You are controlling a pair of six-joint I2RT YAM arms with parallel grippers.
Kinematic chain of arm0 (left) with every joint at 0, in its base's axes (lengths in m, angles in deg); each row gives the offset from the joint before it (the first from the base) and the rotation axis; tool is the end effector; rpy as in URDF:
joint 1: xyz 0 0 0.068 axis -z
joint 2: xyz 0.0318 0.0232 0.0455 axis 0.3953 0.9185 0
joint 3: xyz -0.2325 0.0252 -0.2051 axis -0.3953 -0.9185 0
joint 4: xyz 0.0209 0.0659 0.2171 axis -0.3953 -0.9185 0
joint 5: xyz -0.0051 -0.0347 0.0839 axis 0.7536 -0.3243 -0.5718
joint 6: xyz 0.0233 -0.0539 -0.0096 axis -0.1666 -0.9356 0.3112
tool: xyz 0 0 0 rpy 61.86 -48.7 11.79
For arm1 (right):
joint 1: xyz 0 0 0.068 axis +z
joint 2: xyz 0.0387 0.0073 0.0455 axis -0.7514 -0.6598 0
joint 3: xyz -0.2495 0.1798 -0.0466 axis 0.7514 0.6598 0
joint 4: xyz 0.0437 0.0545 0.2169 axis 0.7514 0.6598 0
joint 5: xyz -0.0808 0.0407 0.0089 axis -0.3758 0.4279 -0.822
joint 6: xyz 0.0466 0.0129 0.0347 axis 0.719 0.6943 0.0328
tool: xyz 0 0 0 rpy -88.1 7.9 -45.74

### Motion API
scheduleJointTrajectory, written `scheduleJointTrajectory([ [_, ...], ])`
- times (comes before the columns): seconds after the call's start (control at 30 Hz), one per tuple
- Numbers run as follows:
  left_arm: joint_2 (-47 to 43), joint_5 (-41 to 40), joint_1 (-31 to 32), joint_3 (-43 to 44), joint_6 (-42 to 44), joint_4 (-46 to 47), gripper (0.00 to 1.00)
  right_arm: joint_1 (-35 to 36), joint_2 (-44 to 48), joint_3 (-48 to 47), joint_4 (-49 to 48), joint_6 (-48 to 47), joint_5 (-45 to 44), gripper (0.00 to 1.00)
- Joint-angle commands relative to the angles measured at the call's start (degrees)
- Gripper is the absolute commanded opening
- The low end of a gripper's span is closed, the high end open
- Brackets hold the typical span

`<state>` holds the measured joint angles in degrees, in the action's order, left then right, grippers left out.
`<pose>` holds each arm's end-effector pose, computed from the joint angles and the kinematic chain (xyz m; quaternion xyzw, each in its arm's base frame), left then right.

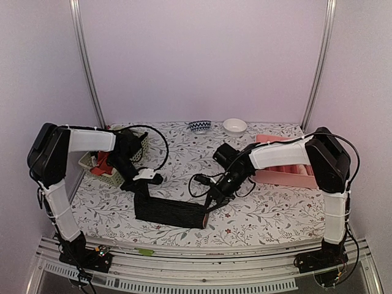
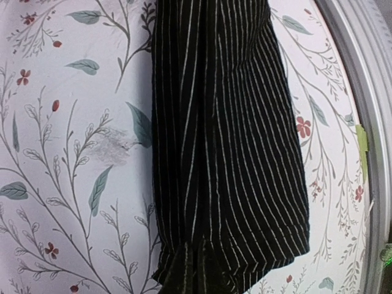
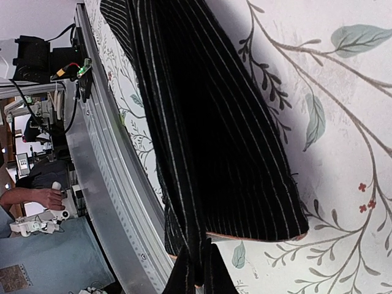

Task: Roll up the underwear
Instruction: Fold the underwear at the center of the board.

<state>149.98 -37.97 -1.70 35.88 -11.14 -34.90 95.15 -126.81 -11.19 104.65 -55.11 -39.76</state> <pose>0.2751 -0.1320 0.2089 0.7326 0.6297 -0.2413 0.0927 0.2457 0.3045 0.1983 0.3476 -0.8420 -0.4058 0.0745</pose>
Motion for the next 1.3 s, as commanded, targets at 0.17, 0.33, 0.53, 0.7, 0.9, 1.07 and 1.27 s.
scheduleJointTrajectory([
  [0.17, 0.4, 0.1, -2.3, 1.4, 1.5, -2.0, 0.00, -1.0, -6.5, -4.2, 5.1, -2.1, -1.6, 0.01],
  [0.33, 0.1, 0.7, -2.5, 1.9, 1.6, -2.2, 0.00, -1.3, -8.9, -4.7, 5.3, -1.2, -1.4, 0.01],
  [0.53, 0.9, 0.4, -4.3, 3.0, 1.5, -2.4, 0.00, -1.3, -9.3, -4.6, 6.1, -1.3, -0.8, 0.00],
  [0.7, 2.9, -0.2, -5.2, 2.3, 0.1, 0.9, 0.00, -1.3, -8.8, -4.8, 6.3, -0.6, -0.4, 0.00],
  [0.9, 4.7, -0.3, -5.0, 1.6, -1.0, 3.5, 0.00, -1.2, -7.6, -7.3, 7.8, 0.2, -0.3, 0.00],
  [1.07, 7.0, -1.5, -4.9, 0.4, -0.2, 4.6, 0.00, -1.3, -6.8, -11.9, 11.1, 0.3, 0.4, 0.00],
  [1.27, 7.6, -1.8, -4.8, 0.2, 0.4, 5.1, 0.00, -1.4, -10.5, -17.4, 16.5, -2.6, -0.2, 0.04],
])
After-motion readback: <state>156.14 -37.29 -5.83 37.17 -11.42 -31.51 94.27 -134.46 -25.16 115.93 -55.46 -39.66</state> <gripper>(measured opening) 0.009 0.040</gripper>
